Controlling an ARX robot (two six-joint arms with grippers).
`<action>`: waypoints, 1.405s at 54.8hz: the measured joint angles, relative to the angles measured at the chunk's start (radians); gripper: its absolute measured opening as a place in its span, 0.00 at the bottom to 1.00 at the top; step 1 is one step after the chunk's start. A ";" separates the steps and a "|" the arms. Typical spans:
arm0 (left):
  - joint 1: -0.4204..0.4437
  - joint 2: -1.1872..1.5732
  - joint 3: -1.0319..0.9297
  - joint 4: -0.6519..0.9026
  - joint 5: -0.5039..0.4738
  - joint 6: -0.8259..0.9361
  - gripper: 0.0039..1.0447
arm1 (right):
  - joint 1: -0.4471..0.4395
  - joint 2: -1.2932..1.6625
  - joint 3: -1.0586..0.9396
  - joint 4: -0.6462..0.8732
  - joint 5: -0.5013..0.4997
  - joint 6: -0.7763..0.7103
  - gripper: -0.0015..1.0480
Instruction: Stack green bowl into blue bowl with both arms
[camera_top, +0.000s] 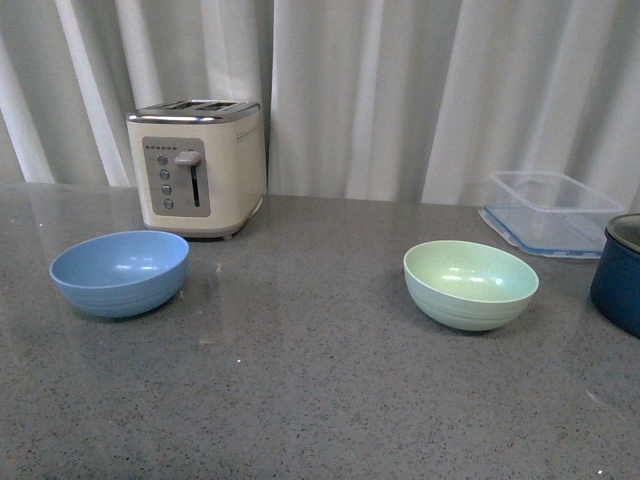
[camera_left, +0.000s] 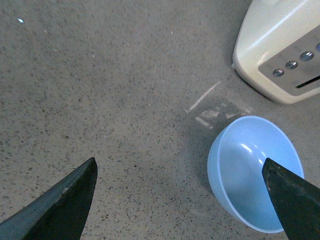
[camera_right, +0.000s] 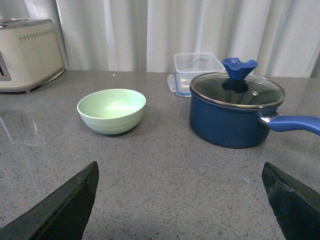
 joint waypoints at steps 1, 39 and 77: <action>-0.004 0.018 0.010 -0.003 -0.003 0.000 0.94 | 0.000 0.000 0.000 0.000 0.000 0.000 0.90; -0.175 0.380 0.248 -0.097 -0.128 0.021 0.94 | 0.000 0.000 0.000 0.000 0.000 0.000 0.90; -0.230 0.402 0.311 -0.130 -0.129 0.053 0.03 | 0.000 0.000 0.000 0.000 0.000 0.000 0.90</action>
